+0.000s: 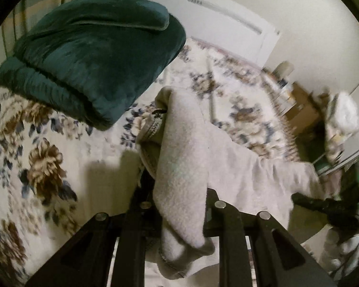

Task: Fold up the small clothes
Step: 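Lay the folded grey shirt onto the stack of folded clothes and open both grippers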

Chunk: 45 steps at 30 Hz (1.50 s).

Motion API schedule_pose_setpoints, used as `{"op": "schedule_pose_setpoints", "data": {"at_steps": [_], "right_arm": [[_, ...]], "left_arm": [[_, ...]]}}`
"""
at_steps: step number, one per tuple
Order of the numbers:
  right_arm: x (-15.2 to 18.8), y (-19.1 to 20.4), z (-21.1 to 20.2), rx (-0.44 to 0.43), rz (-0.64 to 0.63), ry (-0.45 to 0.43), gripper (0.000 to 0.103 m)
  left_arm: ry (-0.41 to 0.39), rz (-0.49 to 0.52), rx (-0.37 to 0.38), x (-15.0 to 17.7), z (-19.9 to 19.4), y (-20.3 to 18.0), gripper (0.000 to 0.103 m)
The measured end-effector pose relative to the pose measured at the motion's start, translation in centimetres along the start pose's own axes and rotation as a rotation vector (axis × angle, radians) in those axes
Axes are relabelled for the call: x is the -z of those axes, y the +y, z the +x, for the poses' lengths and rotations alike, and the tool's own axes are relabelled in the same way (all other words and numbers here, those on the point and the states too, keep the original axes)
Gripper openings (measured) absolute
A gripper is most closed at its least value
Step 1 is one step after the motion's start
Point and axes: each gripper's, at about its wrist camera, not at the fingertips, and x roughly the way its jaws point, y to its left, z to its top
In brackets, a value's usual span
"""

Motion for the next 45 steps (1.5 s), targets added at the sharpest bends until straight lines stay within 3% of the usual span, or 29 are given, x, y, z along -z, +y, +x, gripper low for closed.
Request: {"op": "schedule_pose_setpoints", "data": {"at_steps": [4,8,10,11,13,16,20,25,34,45], "right_arm": [[-0.8,-0.8,3.5,0.117,-0.032,0.036,0.014],[-1.0,-0.5,5.0,0.289,-0.068,0.054,0.023],[-0.8,0.2,4.9,0.372,-0.100,0.046,0.041],[-0.5,0.9,4.8,0.449,-0.135,0.029,0.047],[0.3,1.8,4.3,0.508,-0.171,0.001,0.076],[1.8,2.9,3.4,0.630,-0.224,-0.048,0.102],[4.2,3.8,1.7,0.750,-0.275,-0.128,0.103],[6.6,5.3,-1.3,0.786,-0.301,-0.195,0.103],[11.1,9.3,-10.2,0.752,-0.295,-0.280,0.103],[20.1,15.1,-24.0,0.689,-0.327,-0.411,0.103]], "left_arm": [[0.054,0.053,-0.130,0.1,3.0,-0.9,0.026],[0.035,0.071,-0.214,0.3,3.3,-1.3,0.053],[0.024,0.079,-0.246,0.3,3.4,-1.4,0.084],[0.015,0.088,-0.274,0.4,3.2,-1.7,0.089],[-0.012,0.094,-0.307,0.6,2.7,-2.1,0.092],[-0.036,0.094,-0.346,1.2,1.9,-2.4,0.098],[-0.068,0.103,-0.390,2.1,0.5,-3.1,0.100],[-0.079,0.101,-0.398,3.4,-2.0,-4.0,0.102],[-0.126,0.097,-0.378,5.6,-10.2,-7.5,0.102],[-0.232,0.144,-0.314,9.7,-23.3,-13.1,0.102]]}}
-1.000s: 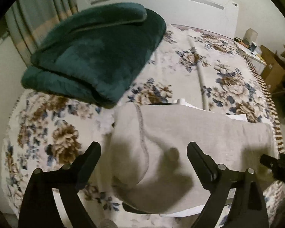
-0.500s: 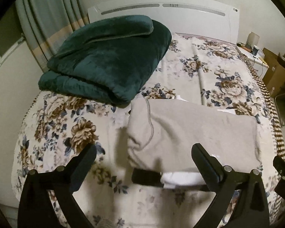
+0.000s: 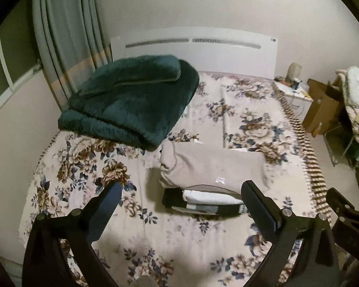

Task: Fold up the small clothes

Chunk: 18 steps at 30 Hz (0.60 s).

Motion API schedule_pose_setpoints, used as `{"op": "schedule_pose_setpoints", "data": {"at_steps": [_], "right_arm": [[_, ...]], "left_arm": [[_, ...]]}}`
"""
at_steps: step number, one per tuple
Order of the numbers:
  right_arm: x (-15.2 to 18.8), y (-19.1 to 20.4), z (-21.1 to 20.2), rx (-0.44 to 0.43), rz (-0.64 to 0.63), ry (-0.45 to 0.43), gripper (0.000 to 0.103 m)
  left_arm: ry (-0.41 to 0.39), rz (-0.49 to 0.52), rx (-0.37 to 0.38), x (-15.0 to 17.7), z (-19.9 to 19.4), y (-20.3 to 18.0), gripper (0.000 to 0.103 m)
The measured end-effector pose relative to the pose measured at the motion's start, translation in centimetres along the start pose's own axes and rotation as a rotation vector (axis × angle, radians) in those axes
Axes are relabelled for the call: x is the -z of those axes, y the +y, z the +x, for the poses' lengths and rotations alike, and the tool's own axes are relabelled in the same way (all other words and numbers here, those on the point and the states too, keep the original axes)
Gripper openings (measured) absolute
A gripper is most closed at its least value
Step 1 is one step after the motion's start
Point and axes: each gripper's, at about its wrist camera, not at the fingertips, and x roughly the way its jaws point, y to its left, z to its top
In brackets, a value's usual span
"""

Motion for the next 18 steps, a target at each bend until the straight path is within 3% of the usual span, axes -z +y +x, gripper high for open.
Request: {"op": "schedule_pose_setpoints", "data": {"at_steps": [8,18], "right_arm": [[2.0,-2.1,-11.9,-0.048,0.000,-0.092,0.103],[4.9,-4.9,-22.9,-0.109,0.020,-0.178,0.103]], "left_arm": [[-0.049,-0.004,0.021,1.2,-9.1,0.1,0.102],[-0.097,-0.008,0.038,2.7,-17.2,0.2,0.102]]}}
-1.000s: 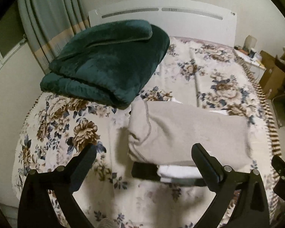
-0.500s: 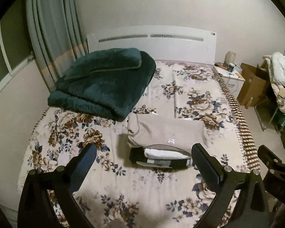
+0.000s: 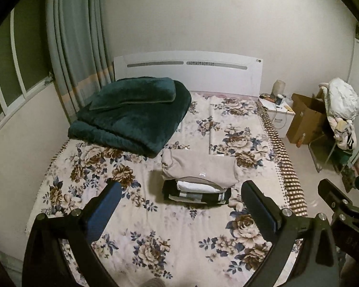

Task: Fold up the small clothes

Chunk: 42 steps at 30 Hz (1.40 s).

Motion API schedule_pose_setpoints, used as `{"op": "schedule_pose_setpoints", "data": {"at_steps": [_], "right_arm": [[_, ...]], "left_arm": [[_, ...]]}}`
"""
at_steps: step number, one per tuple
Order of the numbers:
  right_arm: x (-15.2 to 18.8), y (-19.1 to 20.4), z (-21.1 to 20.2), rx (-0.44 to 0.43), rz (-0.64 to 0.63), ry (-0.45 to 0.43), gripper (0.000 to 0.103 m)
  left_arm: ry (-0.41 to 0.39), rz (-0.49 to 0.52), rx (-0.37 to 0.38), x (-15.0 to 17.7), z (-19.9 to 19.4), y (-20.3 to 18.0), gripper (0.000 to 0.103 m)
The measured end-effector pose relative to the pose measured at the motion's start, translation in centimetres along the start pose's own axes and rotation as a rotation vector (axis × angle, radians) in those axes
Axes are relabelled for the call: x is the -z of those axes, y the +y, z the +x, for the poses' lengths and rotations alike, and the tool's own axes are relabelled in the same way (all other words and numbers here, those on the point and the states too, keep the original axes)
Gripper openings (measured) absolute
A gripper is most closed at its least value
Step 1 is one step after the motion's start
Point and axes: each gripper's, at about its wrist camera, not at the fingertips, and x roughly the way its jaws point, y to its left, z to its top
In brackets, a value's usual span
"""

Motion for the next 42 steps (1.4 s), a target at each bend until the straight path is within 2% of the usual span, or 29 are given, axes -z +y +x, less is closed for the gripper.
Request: {"op": "schedule_pose_setpoints", "data": {"at_steps": [8,20,42], "right_arm": [[0.6,-0.3,-5.6,-0.014,-0.013,-0.030,0.103],[0.3,-0.4,-9.2,-0.006,-0.025,-0.056,0.103],[-0.8,-0.5,-11.1,-0.007,-0.032,-0.069,0.103]], "left_arm": [[-0.028,0.006,0.007,0.7,-3.7,0.2,0.102],[-0.045,-0.001,-0.011,1.4,-5.9,0.4,0.102],[-0.054,-0.012,-0.031,0.8,-7.2,0.6,0.103]]}}
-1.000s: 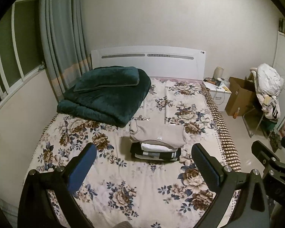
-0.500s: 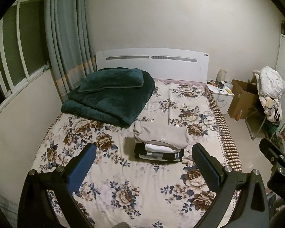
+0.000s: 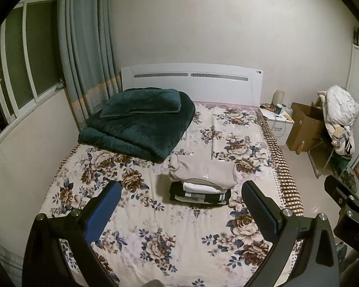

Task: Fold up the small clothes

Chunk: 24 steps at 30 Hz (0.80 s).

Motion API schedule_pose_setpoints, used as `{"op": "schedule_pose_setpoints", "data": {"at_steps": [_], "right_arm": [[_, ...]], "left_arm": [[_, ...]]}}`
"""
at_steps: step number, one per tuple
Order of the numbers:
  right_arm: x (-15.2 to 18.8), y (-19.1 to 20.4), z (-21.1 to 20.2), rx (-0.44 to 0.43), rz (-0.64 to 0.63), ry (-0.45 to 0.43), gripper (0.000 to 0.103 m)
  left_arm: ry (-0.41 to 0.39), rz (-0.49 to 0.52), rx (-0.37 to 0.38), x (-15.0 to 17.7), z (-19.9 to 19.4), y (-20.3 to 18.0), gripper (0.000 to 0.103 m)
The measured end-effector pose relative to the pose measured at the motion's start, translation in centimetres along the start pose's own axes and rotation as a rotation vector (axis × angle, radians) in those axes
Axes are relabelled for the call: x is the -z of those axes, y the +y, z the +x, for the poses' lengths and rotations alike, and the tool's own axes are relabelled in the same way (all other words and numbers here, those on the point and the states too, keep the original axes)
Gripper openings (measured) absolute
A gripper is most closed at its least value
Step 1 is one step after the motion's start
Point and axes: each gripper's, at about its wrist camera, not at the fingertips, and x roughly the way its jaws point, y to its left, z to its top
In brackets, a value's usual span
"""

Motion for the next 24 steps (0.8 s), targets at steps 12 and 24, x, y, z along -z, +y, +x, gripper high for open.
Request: {"op": "schedule_pose_setpoints", "data": {"at_steps": [12,24], "right_arm": [[-0.3,0.3,-0.6,-0.005,-0.007,-0.005,0.103],[-1.1,1.0,-0.8,-0.017,-0.008,-0.009,0.103]], "left_arm": [[-0.007,-0.012,-0.005,-0.7,-0.7,0.2,0.103],[-0.029,-0.016,-0.017,-1.1,-1.7,0.2,0.103]]}}
